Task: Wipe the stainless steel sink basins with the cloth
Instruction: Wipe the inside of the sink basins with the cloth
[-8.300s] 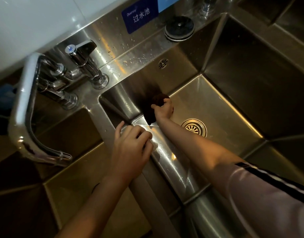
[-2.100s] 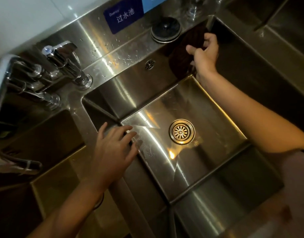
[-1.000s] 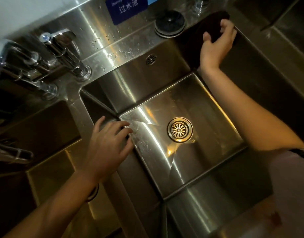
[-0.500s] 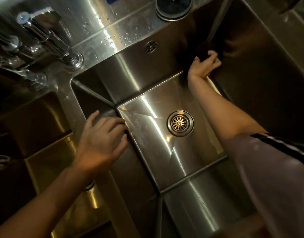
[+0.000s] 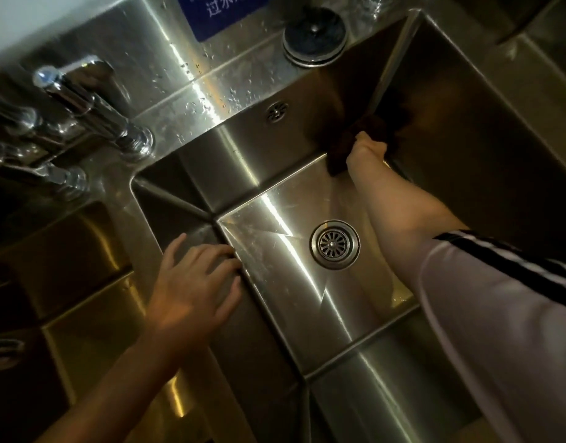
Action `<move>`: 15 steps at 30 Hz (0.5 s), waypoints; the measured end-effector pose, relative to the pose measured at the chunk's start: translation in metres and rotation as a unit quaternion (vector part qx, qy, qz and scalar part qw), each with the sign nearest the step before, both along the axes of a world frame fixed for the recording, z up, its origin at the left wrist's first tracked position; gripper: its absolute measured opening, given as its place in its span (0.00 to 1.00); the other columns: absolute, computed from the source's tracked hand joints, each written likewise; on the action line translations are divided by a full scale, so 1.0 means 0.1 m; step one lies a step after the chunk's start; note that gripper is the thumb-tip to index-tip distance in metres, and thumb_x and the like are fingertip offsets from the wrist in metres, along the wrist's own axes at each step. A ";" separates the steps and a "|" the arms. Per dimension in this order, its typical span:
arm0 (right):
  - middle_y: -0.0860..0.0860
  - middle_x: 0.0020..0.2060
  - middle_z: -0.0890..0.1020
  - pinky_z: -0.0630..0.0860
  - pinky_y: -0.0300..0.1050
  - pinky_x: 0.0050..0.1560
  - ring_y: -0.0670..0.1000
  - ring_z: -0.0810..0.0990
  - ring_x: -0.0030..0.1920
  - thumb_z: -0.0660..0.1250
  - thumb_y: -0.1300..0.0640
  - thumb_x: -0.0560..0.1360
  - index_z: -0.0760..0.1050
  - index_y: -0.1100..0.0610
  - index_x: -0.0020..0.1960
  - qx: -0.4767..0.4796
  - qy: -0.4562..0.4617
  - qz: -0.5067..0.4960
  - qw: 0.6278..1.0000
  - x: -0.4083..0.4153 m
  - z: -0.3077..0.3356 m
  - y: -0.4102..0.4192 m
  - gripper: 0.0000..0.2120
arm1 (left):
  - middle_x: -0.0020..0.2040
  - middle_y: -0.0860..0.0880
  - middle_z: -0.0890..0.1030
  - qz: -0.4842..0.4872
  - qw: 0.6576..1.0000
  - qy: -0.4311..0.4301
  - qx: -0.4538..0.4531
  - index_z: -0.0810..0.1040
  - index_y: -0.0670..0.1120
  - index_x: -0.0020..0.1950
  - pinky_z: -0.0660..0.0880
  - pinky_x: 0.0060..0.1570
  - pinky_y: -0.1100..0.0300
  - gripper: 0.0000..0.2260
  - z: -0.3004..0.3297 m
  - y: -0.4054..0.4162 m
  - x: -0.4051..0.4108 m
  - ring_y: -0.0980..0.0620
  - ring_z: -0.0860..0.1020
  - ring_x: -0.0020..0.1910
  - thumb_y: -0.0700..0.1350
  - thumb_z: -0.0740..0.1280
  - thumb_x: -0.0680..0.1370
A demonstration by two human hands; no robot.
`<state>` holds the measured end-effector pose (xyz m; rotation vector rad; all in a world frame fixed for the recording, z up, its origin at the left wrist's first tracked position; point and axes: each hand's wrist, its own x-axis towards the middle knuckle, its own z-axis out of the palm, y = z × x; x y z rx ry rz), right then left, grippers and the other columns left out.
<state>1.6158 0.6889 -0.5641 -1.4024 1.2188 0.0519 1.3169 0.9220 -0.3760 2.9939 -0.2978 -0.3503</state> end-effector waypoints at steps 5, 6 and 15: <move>0.57 0.57 0.79 0.78 0.55 0.56 0.58 0.79 0.54 0.69 0.63 0.71 0.72 0.54 0.66 0.053 -0.099 -0.058 0.992 -0.14 0.21 -0.01 0.23 | 0.55 0.49 0.81 -0.004 1.000 -0.013 -0.006 0.82 0.50 0.52 0.62 0.67 0.40 0.18 -0.01 -0.01 0.02 0.49 0.78 0.56 0.54 0.55 0.77; 0.56 0.56 0.79 0.79 0.56 0.55 0.58 0.80 0.53 0.70 0.64 0.71 0.73 0.53 0.64 0.054 -0.116 -0.063 0.990 -0.16 0.27 -0.01 0.23 | 0.55 0.49 0.81 0.000 1.000 -0.019 -0.011 0.82 0.50 0.52 0.62 0.68 0.40 0.17 -0.01 -0.01 0.02 0.49 0.78 0.56 0.53 0.55 0.77; 0.55 0.57 0.78 0.80 0.55 0.54 0.55 0.80 0.55 0.70 0.64 0.72 0.71 0.51 0.62 0.096 -0.309 -0.068 0.944 -0.31 1.25 -0.06 0.21 | 0.54 0.51 0.81 0.014 0.999 -0.033 -0.028 0.82 0.50 0.50 0.57 0.70 0.47 0.16 -0.02 0.00 0.00 0.52 0.78 0.54 0.51 0.56 0.76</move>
